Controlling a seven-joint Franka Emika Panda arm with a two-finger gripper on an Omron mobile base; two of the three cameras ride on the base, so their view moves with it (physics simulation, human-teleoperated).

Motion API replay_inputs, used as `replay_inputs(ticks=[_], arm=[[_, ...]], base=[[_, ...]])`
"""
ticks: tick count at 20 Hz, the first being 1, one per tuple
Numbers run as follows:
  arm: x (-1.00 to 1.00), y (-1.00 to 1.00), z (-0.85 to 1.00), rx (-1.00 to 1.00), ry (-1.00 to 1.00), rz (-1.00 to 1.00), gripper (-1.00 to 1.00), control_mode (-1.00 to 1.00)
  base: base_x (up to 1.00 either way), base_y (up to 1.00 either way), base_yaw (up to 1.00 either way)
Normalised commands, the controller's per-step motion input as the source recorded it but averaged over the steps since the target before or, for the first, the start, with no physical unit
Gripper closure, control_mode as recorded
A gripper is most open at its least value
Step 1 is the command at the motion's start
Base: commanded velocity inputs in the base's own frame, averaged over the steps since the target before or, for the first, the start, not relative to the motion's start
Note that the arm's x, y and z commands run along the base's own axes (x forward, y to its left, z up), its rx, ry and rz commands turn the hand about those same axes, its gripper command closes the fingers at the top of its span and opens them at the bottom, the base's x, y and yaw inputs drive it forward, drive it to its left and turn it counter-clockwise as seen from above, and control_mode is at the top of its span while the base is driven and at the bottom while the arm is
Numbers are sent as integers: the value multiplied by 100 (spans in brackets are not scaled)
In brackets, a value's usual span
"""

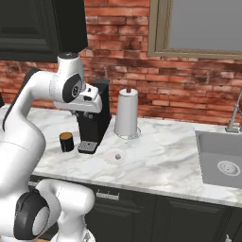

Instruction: Take a sugar cube from the saucer and place it inside the coffee. Then, grab milk from the fridge and place it next to the coffee on the counter to sweeten the coffee.

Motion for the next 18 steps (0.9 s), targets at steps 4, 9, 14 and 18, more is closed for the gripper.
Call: replay_inputs(ticks=[4,9,14,18], arm=[[-23,-4,-6,0,1,-1,-100,-100],[-38,-11,-15,0,7,-3,-100,-100],[-57,-43,-35,1,6,-4,-100,-100],[10,-32,-40,-6,3,0,-100,-100]], base=[[0,0,0],[0,0,0],[0,0,0],[0,0,0]])
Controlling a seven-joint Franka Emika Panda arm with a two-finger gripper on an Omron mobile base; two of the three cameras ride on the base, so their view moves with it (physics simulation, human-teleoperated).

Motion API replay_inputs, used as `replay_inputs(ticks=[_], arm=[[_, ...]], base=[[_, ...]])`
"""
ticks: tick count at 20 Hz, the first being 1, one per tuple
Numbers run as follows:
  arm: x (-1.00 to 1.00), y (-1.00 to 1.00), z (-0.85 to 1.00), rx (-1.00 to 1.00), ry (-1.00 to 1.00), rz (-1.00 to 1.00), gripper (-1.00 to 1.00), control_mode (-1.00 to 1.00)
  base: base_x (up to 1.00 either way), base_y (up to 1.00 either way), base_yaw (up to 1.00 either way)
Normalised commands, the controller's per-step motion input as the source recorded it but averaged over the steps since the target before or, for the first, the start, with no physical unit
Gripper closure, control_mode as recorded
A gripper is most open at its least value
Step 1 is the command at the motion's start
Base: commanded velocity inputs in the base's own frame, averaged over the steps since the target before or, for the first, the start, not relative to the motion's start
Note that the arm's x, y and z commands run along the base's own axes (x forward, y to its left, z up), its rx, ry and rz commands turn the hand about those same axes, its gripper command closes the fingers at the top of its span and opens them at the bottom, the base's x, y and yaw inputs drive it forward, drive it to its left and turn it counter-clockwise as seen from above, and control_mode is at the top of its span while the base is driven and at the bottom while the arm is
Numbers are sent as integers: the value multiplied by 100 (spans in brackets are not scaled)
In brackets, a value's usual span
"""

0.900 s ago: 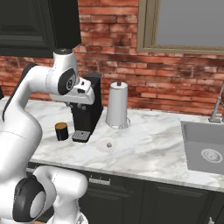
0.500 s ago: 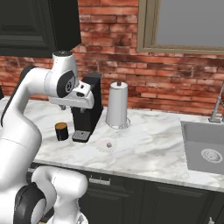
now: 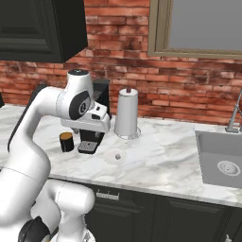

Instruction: Take a sugar cube from the saucer and place it inside the coffee. Then, grab milk from the fridge and place it next to the coffee on the counter to sweeten the coffee.

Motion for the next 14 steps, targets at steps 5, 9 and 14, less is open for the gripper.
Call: replay_inputs(ticks=[5,9,14], arm=[[41,-26,-47,-9,2,0,-100,-100],[56,-39,-54,0,8,1,-100,-100],[20,-29,-41,3,6,6,-100,-100]], base=[[0,0,0],[0,0,0],[0,0,0]])
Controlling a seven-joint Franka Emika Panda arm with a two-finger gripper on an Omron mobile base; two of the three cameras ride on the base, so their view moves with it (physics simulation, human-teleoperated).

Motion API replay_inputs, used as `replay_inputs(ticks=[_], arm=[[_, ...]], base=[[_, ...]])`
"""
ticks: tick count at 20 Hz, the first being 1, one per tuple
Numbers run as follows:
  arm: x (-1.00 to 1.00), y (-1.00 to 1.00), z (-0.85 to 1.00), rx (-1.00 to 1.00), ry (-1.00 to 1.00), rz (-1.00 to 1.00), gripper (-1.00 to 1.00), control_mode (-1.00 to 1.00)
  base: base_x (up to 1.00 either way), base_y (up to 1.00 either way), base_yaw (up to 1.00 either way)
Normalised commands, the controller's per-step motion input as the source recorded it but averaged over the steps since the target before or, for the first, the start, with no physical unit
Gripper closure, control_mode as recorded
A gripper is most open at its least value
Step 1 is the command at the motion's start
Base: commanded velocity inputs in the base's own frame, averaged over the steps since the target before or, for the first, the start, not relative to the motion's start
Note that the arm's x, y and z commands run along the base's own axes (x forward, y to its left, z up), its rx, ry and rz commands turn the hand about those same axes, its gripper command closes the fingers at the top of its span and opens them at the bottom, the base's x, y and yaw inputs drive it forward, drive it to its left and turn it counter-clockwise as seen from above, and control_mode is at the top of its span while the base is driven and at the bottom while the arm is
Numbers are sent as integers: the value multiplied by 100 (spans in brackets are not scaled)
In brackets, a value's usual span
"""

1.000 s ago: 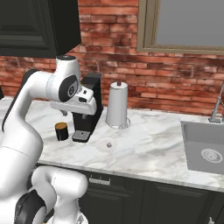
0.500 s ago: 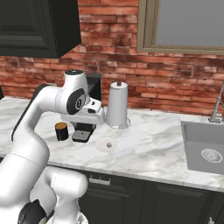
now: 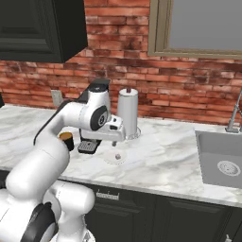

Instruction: Take a sugar cube from the saucer and place it inside the coffee. Then, grab milk from the fridge and place it next to the coffee on the counter to sweeten the coffee.

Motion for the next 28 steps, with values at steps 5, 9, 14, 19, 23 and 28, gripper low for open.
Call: replay_inputs(ticks=[5,9,14,19,23,28], arm=[[6,-18,-63,3,0,8,-100,-100],[3,-2,-69,0,0,13,-100,-100],[28,0,-54,0,0,14,-100,-100],[56,0,-10,0,2,3,-100,-100],[33,0,-13,0,1,0,-100,-100],[10,0,-29,0,0,0,-100,-100]], base=[[0,0,0],[0,0,0],[0,0,0],[0,0,0],[0,0,0],[0,0,0]])
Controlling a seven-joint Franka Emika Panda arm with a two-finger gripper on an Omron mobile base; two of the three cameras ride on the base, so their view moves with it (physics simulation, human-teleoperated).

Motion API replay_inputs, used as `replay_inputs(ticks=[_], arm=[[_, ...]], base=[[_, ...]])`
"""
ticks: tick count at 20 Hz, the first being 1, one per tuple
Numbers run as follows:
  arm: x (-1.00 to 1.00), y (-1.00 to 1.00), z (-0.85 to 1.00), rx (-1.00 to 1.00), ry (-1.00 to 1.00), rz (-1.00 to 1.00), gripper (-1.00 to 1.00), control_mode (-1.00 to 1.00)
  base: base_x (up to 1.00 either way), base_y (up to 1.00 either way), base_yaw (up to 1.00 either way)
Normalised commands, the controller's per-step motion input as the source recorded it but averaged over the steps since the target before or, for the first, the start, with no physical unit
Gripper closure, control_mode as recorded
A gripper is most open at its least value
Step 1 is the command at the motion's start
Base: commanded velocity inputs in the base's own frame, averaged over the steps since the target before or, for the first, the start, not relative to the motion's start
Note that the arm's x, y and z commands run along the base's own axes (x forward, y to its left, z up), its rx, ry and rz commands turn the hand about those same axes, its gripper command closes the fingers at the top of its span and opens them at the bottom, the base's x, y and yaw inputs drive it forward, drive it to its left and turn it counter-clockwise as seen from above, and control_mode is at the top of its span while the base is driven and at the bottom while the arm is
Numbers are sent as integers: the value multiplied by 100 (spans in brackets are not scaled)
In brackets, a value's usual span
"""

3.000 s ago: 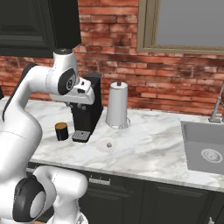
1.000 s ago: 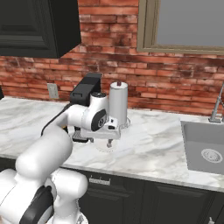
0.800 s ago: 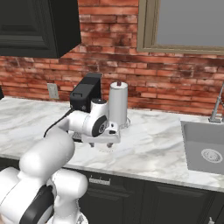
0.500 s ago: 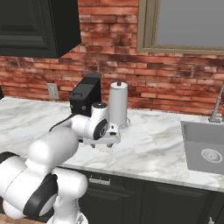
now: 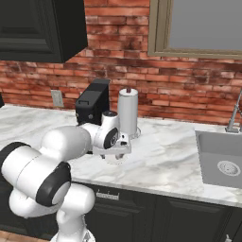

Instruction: Take a sugar cube from the saucer and place it inside the coffee. Then, grab milk from the fridge and place it next to the coffee on the counter to sweeten the coffee.

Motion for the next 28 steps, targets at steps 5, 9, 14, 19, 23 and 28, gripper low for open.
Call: replay_inputs(ticks=[5,9,14,19,23,28], arm=[[1,0,-34,0,0,0,-100,-100],[14,-6,-4,0,0,0,-100,-100],[22,-1,-2,0,0,0,-100,-100],[33,0,-1,0,0,0,-100,-100],[5,-7,-14,0,0,0,-100,-100],[0,-12,-19,0,0,0,-100,-100]], base=[[0,0,0],[0,0,0],[0,0,0],[0,0,0],[0,0,0],[0,0,0]])
